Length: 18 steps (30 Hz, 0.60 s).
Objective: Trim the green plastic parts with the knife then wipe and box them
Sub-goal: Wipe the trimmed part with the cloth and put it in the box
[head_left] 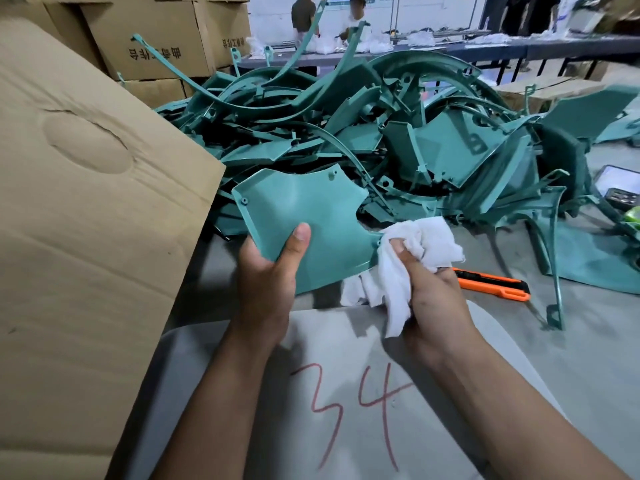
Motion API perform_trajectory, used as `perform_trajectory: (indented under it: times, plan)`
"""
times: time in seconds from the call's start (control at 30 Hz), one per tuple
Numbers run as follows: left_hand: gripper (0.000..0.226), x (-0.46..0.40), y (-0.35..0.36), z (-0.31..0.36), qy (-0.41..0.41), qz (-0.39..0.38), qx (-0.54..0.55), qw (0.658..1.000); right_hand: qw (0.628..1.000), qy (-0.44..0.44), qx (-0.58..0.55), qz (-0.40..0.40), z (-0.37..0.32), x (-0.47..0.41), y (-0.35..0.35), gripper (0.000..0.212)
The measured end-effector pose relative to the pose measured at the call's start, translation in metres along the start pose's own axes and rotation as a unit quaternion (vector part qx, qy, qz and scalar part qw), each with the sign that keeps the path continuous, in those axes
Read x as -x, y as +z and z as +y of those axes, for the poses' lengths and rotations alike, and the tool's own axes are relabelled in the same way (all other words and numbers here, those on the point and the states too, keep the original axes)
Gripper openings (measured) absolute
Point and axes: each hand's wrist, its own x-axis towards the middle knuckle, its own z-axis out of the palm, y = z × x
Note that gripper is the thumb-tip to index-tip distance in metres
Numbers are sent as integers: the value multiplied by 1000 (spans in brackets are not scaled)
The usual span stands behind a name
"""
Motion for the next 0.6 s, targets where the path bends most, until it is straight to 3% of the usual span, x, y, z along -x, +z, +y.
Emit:
perform_trajectory:
  times: [0.17,0.27,0.37,0.4,0.47,0.5,0.6]
  plan:
    - [34,-2,-13,9,-68,-37,53,996,999,-13,-29,35,-30,-17,-20,18]
    - [47,-7,-24,18,-90,-51,123,987,986,-61,-90,130,-50,-32,-41,1]
    - [62,-7,-29,20,-113,-55,149,981,985,-46,-58,155,-52,-42,-51,36]
    - [61,-6,-30,19,-127,-61,148,979,991,-36,-41,120,-49,-45,-44,37]
    - [51,-5,-32,17,-167,-123,146,967,989,-23,-70,-131,-40,-35,-11,19]
    - [42,-3,-33,17,-190,-181,138,955,977,-30,-49,-203,-41,-26,-1,21]
    - [46,1,-29,16,-272,-318,112,902,961,89,149,-216,-28,-9,-7,26]
